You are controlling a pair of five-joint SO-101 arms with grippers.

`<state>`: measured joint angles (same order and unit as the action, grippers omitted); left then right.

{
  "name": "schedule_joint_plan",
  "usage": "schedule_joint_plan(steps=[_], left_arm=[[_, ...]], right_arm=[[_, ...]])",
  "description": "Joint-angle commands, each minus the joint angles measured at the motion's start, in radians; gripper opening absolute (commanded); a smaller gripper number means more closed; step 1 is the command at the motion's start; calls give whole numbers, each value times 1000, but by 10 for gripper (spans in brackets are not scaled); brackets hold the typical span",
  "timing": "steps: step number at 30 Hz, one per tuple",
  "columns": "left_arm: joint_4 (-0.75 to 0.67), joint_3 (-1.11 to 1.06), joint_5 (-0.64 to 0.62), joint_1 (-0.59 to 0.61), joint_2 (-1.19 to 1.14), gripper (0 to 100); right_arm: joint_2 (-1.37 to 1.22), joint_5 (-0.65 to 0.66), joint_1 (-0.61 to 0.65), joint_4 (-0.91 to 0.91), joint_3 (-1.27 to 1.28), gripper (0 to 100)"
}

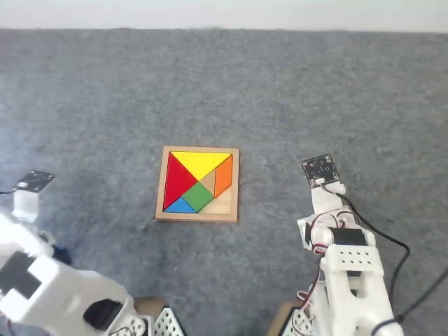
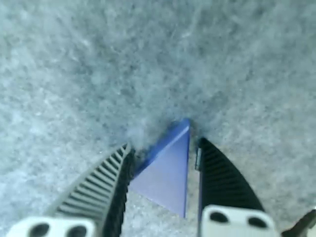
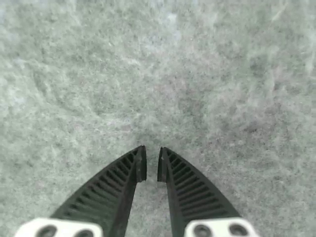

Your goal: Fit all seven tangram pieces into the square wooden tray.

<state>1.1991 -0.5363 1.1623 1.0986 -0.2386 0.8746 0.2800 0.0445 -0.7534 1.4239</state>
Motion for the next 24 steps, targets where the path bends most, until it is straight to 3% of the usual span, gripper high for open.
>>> schedule_joint_plan(steps=[1,8,24], left_arm=[[34,31,-48,2,-11,175],[44,-45,18,66,226,224],[-84,-104,25,181,244,265]], right_arm=[[16,11,-8,10,-5,62],[16,11,-8,10,-5,62],[16,11,-8,10,-5,62]])
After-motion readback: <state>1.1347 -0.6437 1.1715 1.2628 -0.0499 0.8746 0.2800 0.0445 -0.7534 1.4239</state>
